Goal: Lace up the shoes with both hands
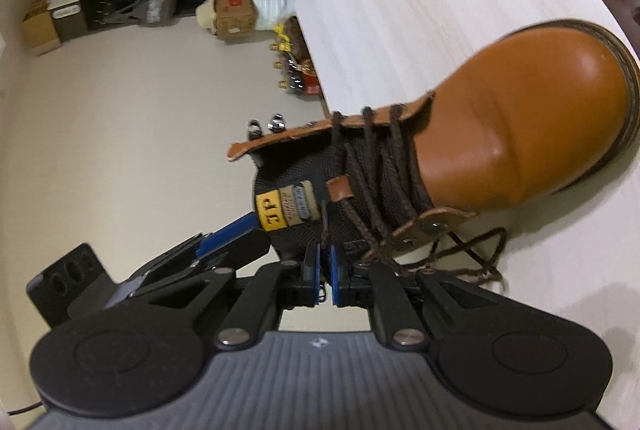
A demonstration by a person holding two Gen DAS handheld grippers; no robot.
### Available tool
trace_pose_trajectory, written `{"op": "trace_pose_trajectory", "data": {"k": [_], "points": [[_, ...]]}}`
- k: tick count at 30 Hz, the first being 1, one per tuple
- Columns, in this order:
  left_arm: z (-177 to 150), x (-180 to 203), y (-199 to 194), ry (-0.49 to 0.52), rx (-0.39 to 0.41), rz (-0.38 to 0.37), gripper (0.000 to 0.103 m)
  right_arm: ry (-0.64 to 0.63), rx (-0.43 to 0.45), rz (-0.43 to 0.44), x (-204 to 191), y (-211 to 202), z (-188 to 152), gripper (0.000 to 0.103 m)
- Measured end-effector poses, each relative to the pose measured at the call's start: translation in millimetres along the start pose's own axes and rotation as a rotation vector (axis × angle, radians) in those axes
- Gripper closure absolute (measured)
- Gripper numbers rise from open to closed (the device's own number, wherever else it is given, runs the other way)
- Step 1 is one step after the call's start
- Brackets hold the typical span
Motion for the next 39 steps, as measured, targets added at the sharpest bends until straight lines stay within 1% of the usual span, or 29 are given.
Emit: {"op": "trace_pose_trajectory", "data": {"k": [1, 2, 4, 5, 8, 11, 12, 13, 14, 18, 25, 29, 35, 39], "points": [[-0.7, -1.8, 3.6, -0.003, -0.006, -0.014, 0.064, 0.007, -0.001, -0.004, 0.7, 1.1, 0.2, 0.095], [1.4, -5.9, 10.1, -0.003, -0.026, -0.06, 0.064, 0.011, -0.002, -0.006, 1.1, 1.8, 0.5, 0.095], [1.2, -10.7, 16.9, -0.003, -0.048, -0.106, 0.063, 0.011, -0.014, -0.011, 0.8, 3.8, 1.9, 0.095], [2.4, -15.5, 23.4, -0.004, -0.082, -0.158, 0.063, 0.008, -0.02, -0.015, 0.4, 4.8, 2.8, 0.095], [5.9, -25.4, 41.2, -0.017, -0.106, -0.233, 0.065, -0.027, -0.034, -0.035, -2.8, 5.8, 5.2, 0.095], [8.8, -37.0, 53.6, -0.073, -0.119, -0.309, 0.073, -0.071, -0.046, -0.064, -7.5, 5.9, 5.7, 0.095], [9.4, -39.9, 55.5, -0.089, -0.117, -0.322, 0.086, -0.084, -0.051, -0.07, -8.7, 5.5, 5.5, 0.095], [9.8, -42.2, 57.4, -0.102, -0.112, -0.333, 0.09, -0.094, -0.054, -0.075, -9.7, 5.1, 5.3, 0.095], [10.4, -44.7, 59.2, -0.121, -0.107, -0.347, 0.09, -0.103, -0.056, -0.081, -11.3, 5.7, 5.1, 0.095], [9.7, -44.9, 60.6, -0.121, -0.103, -0.364, 0.09, -0.096, -0.058, -0.102, -14.2, 7.4, 8.0, 0.095], [4.7, -42.7, 60.3, -0.136, -0.096, -0.37, 0.09, -0.026, -0.037, -0.123, -10.7, 11.2, 7.9, 0.095], [6.3, -42.9, 60.0, -0.141, -0.093, -0.371, 0.09, 0.013, -0.022, -0.123, -7.9, 7.0, 5.2, 0.095], [6.7, -41.4, 61.0, -0.143, -0.089, -0.373, 0.09, 0.057, -0.013, -0.116, -2.9, 12.9, 8.6, 0.095], [6.5, -41.2, 60.3, -0.137, -0.09, -0.374, 0.09, 0.032, -0.023, -0.111, -6.9, 22.3, 8.8, 0.095]]}}
Point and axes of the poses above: each gripper's, at about its wrist camera, not at the fingertips, and y roughly the way its jaws point, x to its right, z to its top, the point moved 3 cm from there along y, roughly the way its jaws point, and after that the axes turned 7 degrees about x, right-handed, at the moved point
